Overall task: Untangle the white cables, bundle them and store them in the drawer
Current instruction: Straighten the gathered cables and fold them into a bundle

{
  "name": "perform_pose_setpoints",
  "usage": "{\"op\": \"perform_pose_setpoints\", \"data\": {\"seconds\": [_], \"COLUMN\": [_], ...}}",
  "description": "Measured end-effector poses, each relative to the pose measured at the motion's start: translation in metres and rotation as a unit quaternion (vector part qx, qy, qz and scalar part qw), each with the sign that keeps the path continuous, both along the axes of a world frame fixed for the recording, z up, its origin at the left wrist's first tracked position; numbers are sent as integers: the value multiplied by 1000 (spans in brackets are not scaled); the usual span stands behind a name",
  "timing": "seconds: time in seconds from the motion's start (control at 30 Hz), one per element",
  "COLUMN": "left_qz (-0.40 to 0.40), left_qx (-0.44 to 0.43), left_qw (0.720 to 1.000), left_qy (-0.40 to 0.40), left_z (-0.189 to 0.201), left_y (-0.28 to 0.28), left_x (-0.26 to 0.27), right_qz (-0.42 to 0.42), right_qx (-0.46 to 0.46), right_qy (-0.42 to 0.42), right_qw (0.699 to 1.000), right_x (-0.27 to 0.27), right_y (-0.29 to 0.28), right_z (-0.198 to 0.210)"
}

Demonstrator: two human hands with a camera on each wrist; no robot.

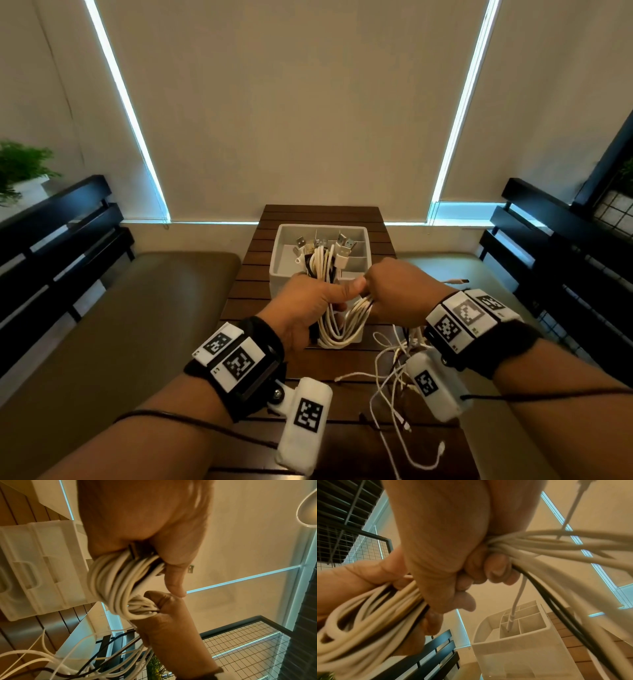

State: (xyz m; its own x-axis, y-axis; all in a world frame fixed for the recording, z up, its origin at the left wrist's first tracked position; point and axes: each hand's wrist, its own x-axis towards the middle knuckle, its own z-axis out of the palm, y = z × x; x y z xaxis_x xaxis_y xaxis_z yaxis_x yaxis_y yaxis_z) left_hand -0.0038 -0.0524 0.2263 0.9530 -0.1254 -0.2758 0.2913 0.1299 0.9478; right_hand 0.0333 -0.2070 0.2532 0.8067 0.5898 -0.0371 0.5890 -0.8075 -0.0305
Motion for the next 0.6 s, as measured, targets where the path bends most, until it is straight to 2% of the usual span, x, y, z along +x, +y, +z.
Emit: {"op": "perform_pose_setpoints", "data": {"seconds": [0.17, 0.3, 0.4, 0.53, 0.6], "left_qz": [-14, -65, -103, -113, -109], "left_qx": [16, 51, 100, 159, 163], "left_qw": [1000, 996, 988, 977, 977], "left_qy": [-17, -41, -65, -85, -86], "left_z": [-6, -6, -6, -9, -14], "left_y": [-6, -7, -4, 2, 3], "left_x": [-4, -7, -8, -7, -8], "right_qz": [-20, 29, 23, -8, -23], "right_qx": [-34, -105, -40, 5, 16], "right_qy": [23, 19, 32, 108, 97], "right_qw": [999, 994, 998, 994, 995], "right_x": [-3, -7, -9, -9, -8], "right_y": [5, 13, 12, 6, 2], "right_z": [6, 9, 8, 13, 15]}}
